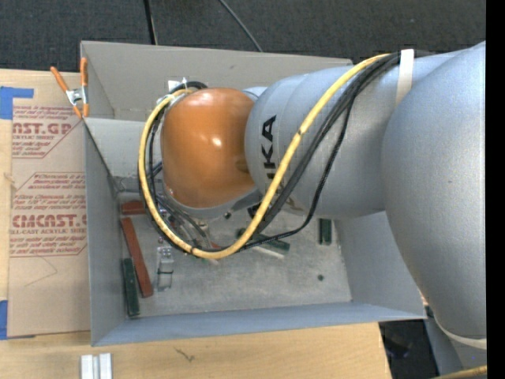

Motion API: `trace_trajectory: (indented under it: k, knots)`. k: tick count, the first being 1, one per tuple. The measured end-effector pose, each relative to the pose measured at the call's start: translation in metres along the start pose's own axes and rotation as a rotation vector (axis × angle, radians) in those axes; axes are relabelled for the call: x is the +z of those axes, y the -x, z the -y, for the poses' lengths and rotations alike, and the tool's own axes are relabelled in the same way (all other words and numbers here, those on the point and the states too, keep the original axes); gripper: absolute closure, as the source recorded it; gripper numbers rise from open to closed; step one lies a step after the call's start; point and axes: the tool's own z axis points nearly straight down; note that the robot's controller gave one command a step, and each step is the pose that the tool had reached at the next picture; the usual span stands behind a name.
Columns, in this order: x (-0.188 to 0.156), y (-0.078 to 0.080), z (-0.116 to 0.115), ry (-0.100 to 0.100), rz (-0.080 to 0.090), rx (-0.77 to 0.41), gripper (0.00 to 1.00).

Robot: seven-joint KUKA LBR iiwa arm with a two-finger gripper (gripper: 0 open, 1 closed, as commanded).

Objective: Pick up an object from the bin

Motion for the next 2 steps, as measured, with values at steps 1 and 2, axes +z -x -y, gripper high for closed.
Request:
trace_trajectory:
  k: [1, 2]
  knots:
    - [-0.004, 0.002, 0.001, 0.002, 0.007, 0.002, 0.00]
    - [0.062, 0.020, 0.035, 0.004, 0.011, 0.082, 0.00]
